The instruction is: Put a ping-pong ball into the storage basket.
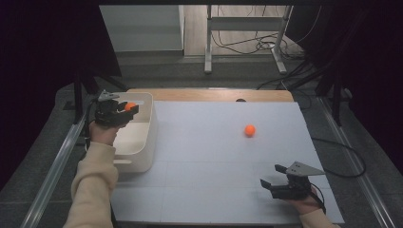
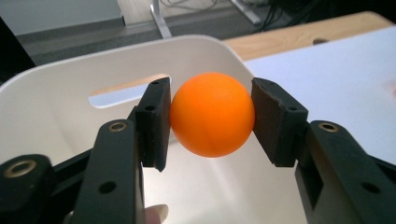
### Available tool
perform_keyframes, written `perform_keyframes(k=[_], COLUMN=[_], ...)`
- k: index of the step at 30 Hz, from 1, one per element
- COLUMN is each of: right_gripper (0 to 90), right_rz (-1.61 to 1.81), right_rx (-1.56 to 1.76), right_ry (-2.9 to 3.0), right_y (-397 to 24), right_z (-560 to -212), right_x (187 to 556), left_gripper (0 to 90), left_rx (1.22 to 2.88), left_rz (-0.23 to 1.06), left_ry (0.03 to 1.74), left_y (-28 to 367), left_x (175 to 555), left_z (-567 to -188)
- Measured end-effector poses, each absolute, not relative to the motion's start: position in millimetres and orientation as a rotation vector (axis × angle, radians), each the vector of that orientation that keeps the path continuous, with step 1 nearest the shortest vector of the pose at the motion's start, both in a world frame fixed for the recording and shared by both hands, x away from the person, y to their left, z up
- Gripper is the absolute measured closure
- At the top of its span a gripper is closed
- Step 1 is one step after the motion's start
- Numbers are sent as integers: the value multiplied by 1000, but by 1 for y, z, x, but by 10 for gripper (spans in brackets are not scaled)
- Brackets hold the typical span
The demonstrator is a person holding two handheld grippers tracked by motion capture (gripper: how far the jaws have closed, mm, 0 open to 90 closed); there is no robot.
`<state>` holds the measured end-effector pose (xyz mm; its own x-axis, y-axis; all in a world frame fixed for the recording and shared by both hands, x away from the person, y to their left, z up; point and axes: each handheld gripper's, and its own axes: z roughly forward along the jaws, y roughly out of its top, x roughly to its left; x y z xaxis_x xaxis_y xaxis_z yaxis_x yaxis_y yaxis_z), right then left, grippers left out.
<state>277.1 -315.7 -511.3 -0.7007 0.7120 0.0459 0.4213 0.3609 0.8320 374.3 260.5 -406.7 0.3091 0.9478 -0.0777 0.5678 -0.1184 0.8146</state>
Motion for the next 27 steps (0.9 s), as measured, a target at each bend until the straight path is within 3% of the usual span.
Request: perform_keyframes(k=[14, 27], right_gripper=[156, 156], right_rz=[1262, 1260], right_rx=[1002, 1005], right_ry=[2306, 2305], right_y=[-316, -316], right_z=[-512, -512], right_x=[277, 277], left_gripper=[502, 501], left_rx=[1923, 1914], left_rz=[542, 562], left_ry=[1391, 1387], left_y=[255, 256], left_x=[386, 382], left_z=[-418, -414])
